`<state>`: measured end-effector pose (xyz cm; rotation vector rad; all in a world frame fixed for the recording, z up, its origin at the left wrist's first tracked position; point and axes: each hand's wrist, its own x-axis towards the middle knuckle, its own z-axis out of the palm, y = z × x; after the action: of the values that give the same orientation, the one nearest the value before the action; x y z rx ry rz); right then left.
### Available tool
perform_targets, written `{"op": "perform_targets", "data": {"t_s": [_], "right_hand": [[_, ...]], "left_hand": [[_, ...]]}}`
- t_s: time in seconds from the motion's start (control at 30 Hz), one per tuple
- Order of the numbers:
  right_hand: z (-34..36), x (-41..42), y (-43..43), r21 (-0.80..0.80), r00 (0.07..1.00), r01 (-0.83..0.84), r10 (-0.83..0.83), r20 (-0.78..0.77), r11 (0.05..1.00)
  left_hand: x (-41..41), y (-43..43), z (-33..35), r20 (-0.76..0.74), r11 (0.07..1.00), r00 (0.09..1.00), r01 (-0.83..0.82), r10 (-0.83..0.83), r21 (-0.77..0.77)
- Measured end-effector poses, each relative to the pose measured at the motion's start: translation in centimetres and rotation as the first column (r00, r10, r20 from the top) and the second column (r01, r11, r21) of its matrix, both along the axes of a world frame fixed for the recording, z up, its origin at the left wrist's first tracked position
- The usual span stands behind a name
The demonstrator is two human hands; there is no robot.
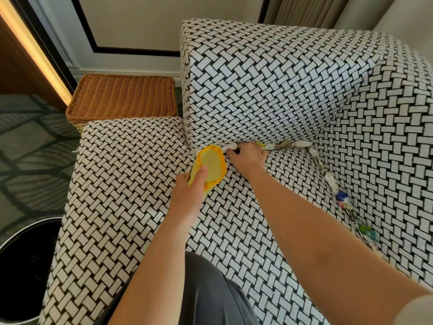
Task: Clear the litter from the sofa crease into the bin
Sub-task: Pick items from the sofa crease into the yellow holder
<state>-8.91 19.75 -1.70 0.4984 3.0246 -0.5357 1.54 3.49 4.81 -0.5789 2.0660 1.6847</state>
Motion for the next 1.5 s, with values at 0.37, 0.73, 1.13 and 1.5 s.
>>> {"op": "perform_targets", "data": {"t_s": [0.37, 0.73, 1.13, 1.5], "right_hand": [[-0.3, 1.6, -0.4, -0.033, 0.952, 0.168, -0.170, -0.253, 0.985], [0.9, 6.3, -0.9, -0.473, 0.891, 0.094, -0.286, -0.352, 0.876], [7.5, 14.4, -2.2, -0.896, 0.883, 0.000, -0.421, -0.208, 0.444], [7.8, 15.4, -1.2, -0.671, 0.870, -0.086, -0.273, -0.411, 0.737]], "left_hand": [[-0.1, 0.2, -0.4, -0.030, 1.000, 1.000, -0.001, 0.000, -0.003], [0.9, 0.2, -0.3, -0.059, 0.998, 0.997, 0.045, -0.047, -0.039], [2.8, 1.5, 0.4, -0.200, 0.906, 0.943, 0.174, -0.266, -0.385], [3.2, 3.7, 1.0, -0.213, 0.919, 0.935, 0.203, -0.285, -0.339]]}}
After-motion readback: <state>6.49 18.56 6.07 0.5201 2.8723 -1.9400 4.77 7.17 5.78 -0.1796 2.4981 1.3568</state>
